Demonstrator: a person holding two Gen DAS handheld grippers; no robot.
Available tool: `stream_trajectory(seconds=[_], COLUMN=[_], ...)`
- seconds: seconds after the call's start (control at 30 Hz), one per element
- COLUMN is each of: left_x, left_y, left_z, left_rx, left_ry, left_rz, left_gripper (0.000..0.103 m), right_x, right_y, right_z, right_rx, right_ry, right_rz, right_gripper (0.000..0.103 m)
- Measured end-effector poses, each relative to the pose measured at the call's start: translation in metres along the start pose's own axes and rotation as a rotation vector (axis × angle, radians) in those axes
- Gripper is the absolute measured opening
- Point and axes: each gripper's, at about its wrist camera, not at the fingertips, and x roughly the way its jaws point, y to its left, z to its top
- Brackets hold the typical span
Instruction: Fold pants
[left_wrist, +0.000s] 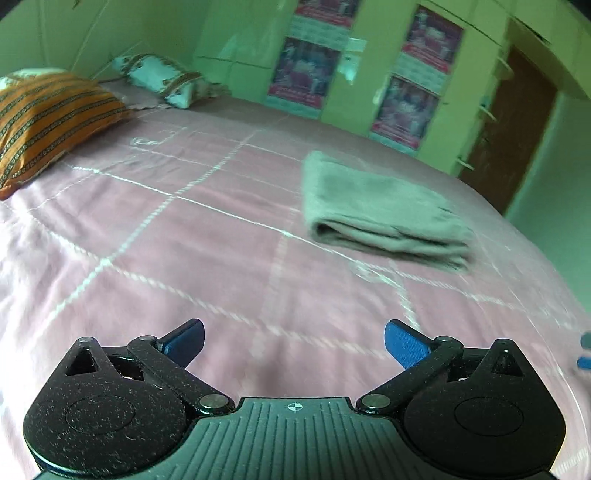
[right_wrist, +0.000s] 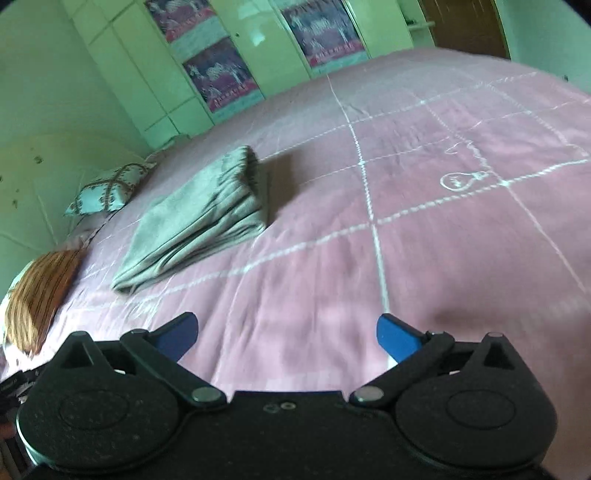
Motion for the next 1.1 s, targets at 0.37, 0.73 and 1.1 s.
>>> stream_trajectory(seconds=[0.37,0.73,1.1], left_x=[-0.11,-0.164,-0.19], left_y=[-0.048,-0.09,-0.1], left_z=[-0.058,-0.073,-0.09], left_rx=[0.126,0.16,0.152], left_ry=[-0.181,-0.255,-0.307], left_rz=[-0.021,-0.007,-0.027], left_gripper=[0.103,0.103,0.103], right_x=[-0.095,-0.135,-0.167], right_y=[0.071,0.084,0.104], right_z=[-0.056,-0.087,-0.097], right_rx=[-0.287,-0.364,-0.371], right_ry=[-0.191,-0.238,-0.317], right_rz=[0.043,0.006,0.025], right_gripper=[0.097,0.097,0.097])
